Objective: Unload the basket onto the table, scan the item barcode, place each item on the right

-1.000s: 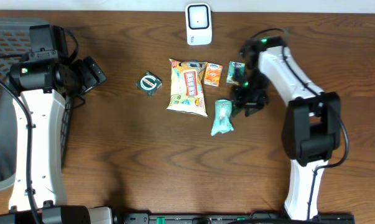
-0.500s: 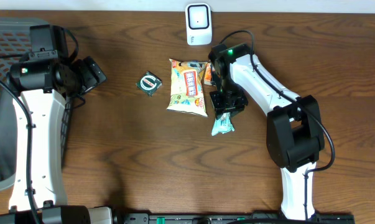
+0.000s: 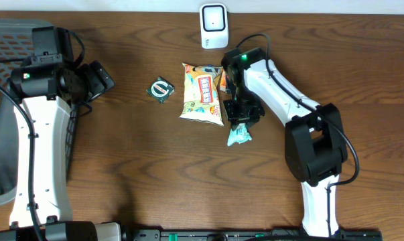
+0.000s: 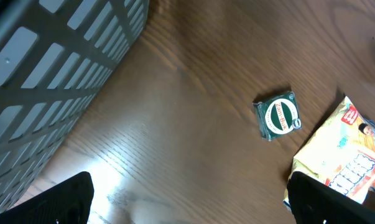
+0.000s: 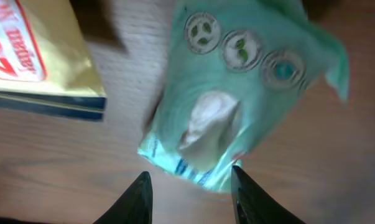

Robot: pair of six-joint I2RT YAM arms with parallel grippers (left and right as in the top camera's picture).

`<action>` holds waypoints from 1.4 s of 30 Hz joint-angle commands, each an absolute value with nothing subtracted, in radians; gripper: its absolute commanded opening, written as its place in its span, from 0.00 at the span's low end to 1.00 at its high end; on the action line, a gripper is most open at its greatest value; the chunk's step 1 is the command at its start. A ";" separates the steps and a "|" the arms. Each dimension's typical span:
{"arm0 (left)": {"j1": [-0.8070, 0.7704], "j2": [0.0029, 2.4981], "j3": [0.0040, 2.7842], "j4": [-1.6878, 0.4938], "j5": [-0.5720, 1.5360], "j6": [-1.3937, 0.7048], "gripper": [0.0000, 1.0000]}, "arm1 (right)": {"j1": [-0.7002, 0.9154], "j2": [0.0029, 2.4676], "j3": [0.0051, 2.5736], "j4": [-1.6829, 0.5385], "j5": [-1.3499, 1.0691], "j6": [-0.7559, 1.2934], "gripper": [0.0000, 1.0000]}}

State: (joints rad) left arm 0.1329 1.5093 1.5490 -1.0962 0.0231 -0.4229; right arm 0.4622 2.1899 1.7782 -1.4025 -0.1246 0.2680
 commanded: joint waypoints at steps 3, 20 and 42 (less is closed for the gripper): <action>0.134 1.509 1.556 -1.099 0.017 -0.432 0.97 | 0.490 2.162 1.871 -1.468 -0.035 0.314 0.33; 0.134 1.509 1.556 -1.099 0.017 -0.432 0.98 | 0.558 2.162 1.802 -1.321 0.145 0.385 0.41; 0.134 1.509 1.556 -1.099 0.017 -0.432 0.98 | 0.682 2.162 1.559 -1.114 0.402 0.501 0.37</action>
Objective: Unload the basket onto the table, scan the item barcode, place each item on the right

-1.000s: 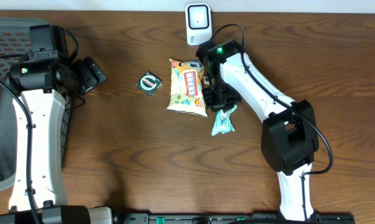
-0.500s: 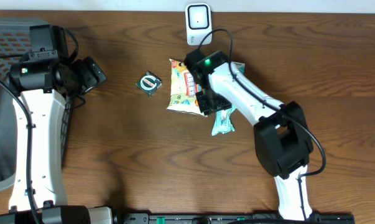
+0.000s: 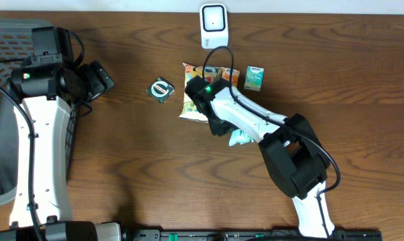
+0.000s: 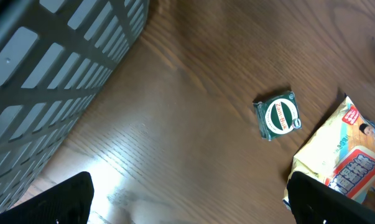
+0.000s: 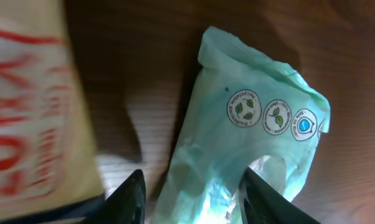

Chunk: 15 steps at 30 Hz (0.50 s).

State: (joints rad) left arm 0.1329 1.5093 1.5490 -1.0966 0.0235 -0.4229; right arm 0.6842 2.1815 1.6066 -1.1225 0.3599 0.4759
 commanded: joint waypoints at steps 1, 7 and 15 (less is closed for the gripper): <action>0.134 1.509 1.556 -1.099 0.017 -0.432 0.98 | 0.680 2.162 1.553 -1.117 0.402 0.501 0.32; 0.134 1.509 1.556 -1.099 0.017 -0.432 0.98 | 0.668 2.161 1.582 -1.168 0.397 0.500 0.01; 0.134 1.509 1.556 -1.099 0.017 -0.432 0.98 | 0.567 2.137 1.822 -1.286 -0.062 0.227 0.01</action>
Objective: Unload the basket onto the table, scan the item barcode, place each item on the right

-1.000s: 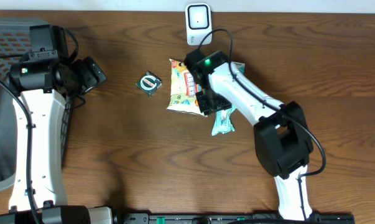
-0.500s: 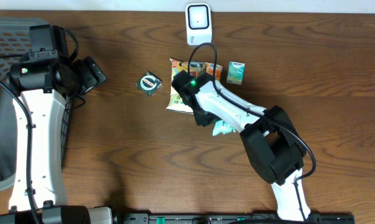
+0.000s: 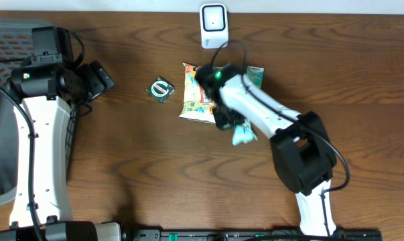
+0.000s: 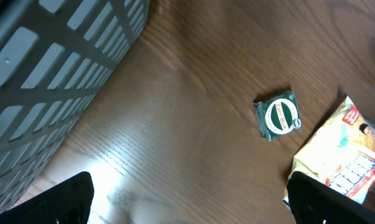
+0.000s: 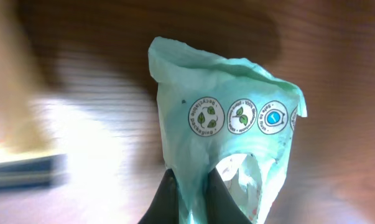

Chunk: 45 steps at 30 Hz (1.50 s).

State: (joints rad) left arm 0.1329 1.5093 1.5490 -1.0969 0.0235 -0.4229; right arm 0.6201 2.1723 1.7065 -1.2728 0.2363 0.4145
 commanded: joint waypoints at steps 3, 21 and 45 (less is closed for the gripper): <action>0.134 1.509 1.556 -1.099 0.017 -0.432 0.98 | 0.492 2.131 1.860 -1.283 -0.413 0.036 0.01; 0.134 1.509 1.556 -1.099 0.017 -0.432 0.98 | 0.073 2.132 1.296 -1.000 -1.222 -0.292 0.01; 0.134 1.509 1.556 -1.099 0.017 -0.432 0.98 | -0.023 2.132 1.611 -1.311 -0.506 -0.048 0.27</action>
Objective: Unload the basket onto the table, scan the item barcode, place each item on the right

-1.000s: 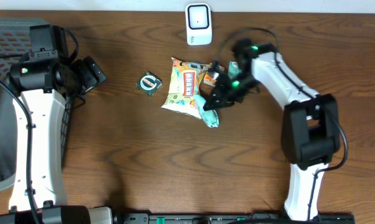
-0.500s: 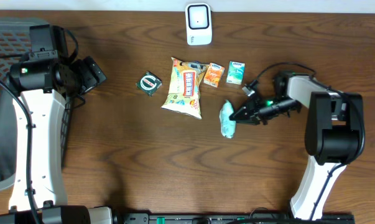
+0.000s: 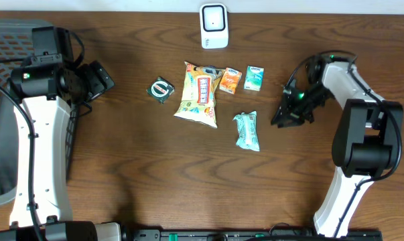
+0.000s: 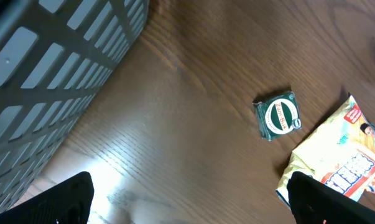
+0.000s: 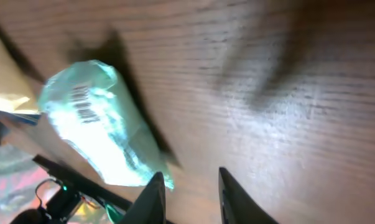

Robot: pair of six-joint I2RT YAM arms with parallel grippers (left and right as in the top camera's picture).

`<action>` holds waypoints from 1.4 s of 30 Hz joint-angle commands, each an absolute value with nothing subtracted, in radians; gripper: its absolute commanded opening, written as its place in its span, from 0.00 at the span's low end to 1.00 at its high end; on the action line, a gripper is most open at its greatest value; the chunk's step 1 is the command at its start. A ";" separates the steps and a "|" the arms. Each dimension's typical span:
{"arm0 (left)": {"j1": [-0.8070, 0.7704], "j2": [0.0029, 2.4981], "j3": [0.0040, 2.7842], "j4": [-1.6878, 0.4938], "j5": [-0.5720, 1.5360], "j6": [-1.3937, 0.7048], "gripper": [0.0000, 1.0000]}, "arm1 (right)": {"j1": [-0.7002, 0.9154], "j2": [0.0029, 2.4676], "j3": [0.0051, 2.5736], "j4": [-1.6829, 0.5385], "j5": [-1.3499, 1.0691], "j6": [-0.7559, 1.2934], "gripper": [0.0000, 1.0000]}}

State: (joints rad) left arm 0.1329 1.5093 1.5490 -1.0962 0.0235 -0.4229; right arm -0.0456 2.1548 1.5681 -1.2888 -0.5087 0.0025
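The teal pouch [image 3: 246, 130] lies flat on the table, below the small boxes; in the right wrist view the pouch [image 5: 97, 130] shows a barcode on its upper face. My right gripper [image 3: 282, 119] is to its right, open and holding nothing, its fingertips [image 5: 155, 193] just off the pouch's end. The white scanner [image 3: 214, 25] stands at the far edge. At the far left my left gripper [image 3: 98, 79] is open and empty over bare wood.
A yellow chip bag [image 3: 200, 94], an orange pack [image 3: 230, 80] and a green box [image 3: 254, 77] lie below the scanner. A round green packet [image 3: 161, 89] sits left of them. A grey basket [image 3: 4, 107] fills the left edge.
My right gripper, then shut on the teal pouch beside the chip bag, is now open and further right. The pouch lies flat, barcode face showing. The chip bag has shifted slightly.
My right gripper first hung open over the teal pouch beside the chip bag. Then its jaws straddled the pouch from the left side, then shut on it. Now the pouch lies released, turned over, with the gripper off to its right. The left arm never moved.
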 commanded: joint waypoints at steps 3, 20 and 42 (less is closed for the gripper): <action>0.134 1.509 1.556 -1.099 0.017 -0.432 0.98 | 0.003 2.132 1.606 -1.306 -0.524 -0.084 0.40; 0.134 1.509 1.556 -1.099 0.017 -0.432 0.98 | 0.128 2.132 1.382 -1.057 -0.665 -0.056 0.06; 0.134 1.509 1.556 -1.099 0.017 -0.432 0.98 | 0.255 1.760 1.533 -0.865 -0.635 -0.142 0.01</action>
State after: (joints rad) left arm 0.1329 1.5093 1.5490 -1.0962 0.0235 -0.4229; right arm 0.2127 1.8568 1.5059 -0.8974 -0.6704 -0.0914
